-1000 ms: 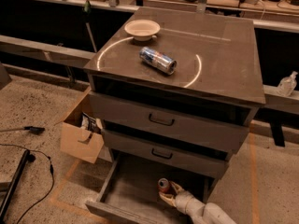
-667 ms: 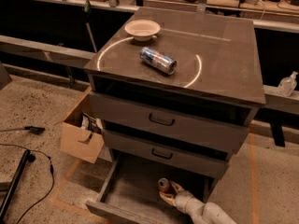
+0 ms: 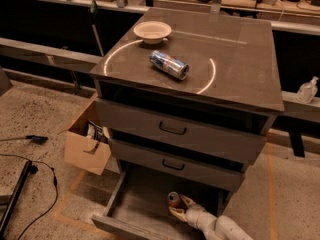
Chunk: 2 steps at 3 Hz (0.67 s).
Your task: Place coke can into bottom drawer
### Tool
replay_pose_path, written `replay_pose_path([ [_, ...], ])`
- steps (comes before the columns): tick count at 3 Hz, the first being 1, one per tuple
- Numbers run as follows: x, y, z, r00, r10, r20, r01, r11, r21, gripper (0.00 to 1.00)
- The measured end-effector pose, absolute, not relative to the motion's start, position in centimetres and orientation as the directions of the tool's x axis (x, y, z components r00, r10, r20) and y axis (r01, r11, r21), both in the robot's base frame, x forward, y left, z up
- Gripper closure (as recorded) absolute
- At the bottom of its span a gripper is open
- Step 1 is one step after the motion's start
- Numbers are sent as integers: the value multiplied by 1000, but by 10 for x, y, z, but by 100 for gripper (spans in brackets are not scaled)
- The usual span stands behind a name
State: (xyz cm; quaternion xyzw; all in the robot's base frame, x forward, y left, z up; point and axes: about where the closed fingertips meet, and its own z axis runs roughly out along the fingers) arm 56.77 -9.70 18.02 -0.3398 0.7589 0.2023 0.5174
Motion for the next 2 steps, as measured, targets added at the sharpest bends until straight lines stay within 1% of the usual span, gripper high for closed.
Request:
replay_pose_path([
  [1,565,-97,182,-233,-317,-919,-732,679,-49,0],
  [2,557,-115,202,-237,-324,-916,-729,683,-53,0],
])
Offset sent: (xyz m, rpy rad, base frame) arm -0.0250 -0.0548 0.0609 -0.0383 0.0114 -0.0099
